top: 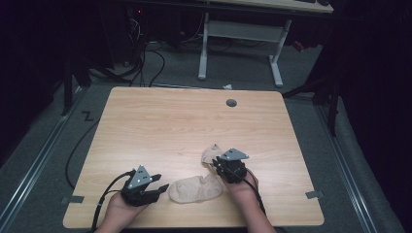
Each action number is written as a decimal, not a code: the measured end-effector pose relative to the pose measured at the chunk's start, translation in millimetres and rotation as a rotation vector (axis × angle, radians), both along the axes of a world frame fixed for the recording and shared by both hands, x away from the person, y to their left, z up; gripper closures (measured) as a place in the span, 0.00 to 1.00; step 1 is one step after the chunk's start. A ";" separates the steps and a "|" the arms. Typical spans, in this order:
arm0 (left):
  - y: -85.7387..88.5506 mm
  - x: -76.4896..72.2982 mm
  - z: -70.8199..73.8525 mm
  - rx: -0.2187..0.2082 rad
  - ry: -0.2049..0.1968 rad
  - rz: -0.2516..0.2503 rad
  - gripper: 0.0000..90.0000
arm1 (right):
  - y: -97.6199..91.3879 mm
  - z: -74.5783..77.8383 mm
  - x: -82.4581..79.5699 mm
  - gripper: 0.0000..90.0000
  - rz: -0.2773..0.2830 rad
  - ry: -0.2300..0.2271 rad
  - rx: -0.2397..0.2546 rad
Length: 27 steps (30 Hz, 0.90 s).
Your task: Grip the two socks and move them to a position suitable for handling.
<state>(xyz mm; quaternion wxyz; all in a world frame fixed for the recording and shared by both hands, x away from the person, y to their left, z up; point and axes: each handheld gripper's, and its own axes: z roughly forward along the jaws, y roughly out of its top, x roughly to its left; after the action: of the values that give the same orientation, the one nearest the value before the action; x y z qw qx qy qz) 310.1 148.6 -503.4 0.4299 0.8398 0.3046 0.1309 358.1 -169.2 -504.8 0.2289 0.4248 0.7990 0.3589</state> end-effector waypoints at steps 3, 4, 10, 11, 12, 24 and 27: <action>6.1 -2.4 -0.4 0.003 0.000 0.015 0.58 | 9.0 -1.4 6.1 0.77 0.030 0.009 0.000; 8.3 -3.0 -0.5 0.002 0.003 0.022 0.58 | 12.3 -2.4 8.9 0.74 0.040 0.016 -0.002; 20.0 -7.0 -0.7 -0.006 0.006 0.058 0.58 | 29.0 -7.4 18.7 0.65 0.059 0.010 -0.065; 21.3 -7.5 -0.7 -0.006 0.008 0.061 0.58 | 30.2 -8.1 19.8 0.65 0.058 0.008 -0.082; 22.3 -8.0 -0.7 -0.004 0.006 0.066 0.58 | 30.9 -8.9 21.1 0.64 0.061 0.012 -0.083; 22.9 -9.8 -1.0 0.002 0.010 0.063 0.58 | 28.9 -11.9 24.9 0.87 0.049 0.030 -0.097; 21.4 -9.4 -1.5 0.006 0.010 0.059 0.58 | 27.9 -9.8 22.7 0.91 0.047 0.018 -0.093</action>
<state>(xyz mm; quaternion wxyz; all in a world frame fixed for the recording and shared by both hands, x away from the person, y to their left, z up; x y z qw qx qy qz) 300.7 170.0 -504.9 0.4217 0.8324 0.3309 0.1405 380.8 -141.4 -514.6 0.2325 0.3980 0.8267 0.3226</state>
